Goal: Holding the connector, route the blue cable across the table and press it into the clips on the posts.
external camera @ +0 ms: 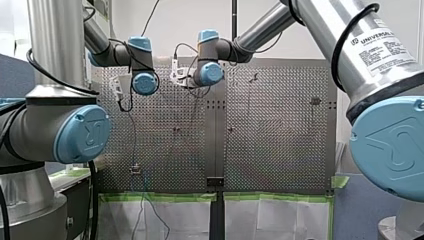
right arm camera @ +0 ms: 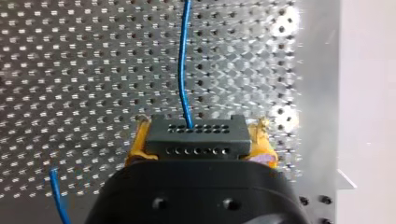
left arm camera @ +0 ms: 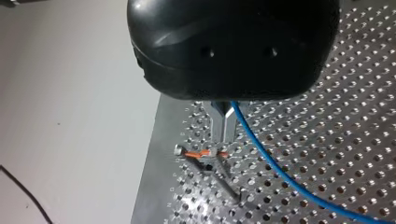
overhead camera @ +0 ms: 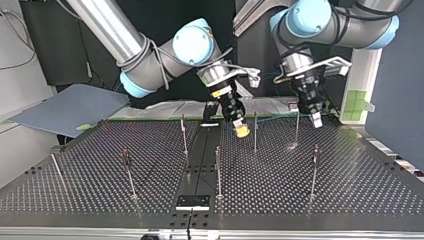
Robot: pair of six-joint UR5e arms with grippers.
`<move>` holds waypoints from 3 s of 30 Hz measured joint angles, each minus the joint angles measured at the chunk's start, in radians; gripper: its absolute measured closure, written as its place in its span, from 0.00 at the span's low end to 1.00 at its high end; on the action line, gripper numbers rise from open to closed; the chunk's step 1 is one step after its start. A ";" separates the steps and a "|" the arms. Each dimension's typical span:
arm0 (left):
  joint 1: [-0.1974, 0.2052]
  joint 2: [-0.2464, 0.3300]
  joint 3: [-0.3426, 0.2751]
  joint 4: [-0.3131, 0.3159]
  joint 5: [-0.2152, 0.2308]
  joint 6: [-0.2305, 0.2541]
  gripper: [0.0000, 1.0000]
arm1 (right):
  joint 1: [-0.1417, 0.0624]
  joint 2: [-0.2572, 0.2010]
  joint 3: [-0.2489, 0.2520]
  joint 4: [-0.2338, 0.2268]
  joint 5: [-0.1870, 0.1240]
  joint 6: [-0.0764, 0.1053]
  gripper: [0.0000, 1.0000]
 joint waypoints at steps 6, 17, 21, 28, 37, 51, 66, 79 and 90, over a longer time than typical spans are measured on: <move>0.020 0.000 0.021 -0.008 0.018 -0.005 1.00 | -0.006 0.001 -0.053 0.006 -0.018 0.013 1.00; 0.051 -0.001 0.055 -0.024 0.039 -0.008 1.00 | -0.007 0.057 -0.145 0.022 -0.033 0.019 1.00; 0.061 -0.010 0.066 -0.028 0.052 -0.008 1.00 | -0.007 0.083 -0.178 0.023 -0.034 0.019 1.00; 0.085 -0.058 0.091 -0.018 0.081 -0.009 1.00 | -0.011 0.112 -0.236 0.029 -0.037 0.020 1.00; 0.118 -0.067 0.105 -0.011 0.104 -0.013 1.00 | -0.011 0.145 -0.276 0.035 -0.041 0.020 1.00; 0.173 -0.119 0.145 -0.001 0.155 -0.028 1.00 | -0.012 0.174 -0.306 0.036 -0.050 0.020 1.00; 0.270 -0.159 0.167 0.034 0.278 -0.085 1.00 | -0.029 0.180 -0.355 0.051 -0.054 0.020 1.00; 0.286 -0.251 0.217 0.065 0.391 -0.127 1.00 | -0.043 0.181 -0.410 0.078 -0.043 0.021 1.00; 0.305 -0.263 0.222 0.055 0.423 -0.172 1.00 | -0.047 0.181 -0.421 0.095 -0.040 0.021 1.00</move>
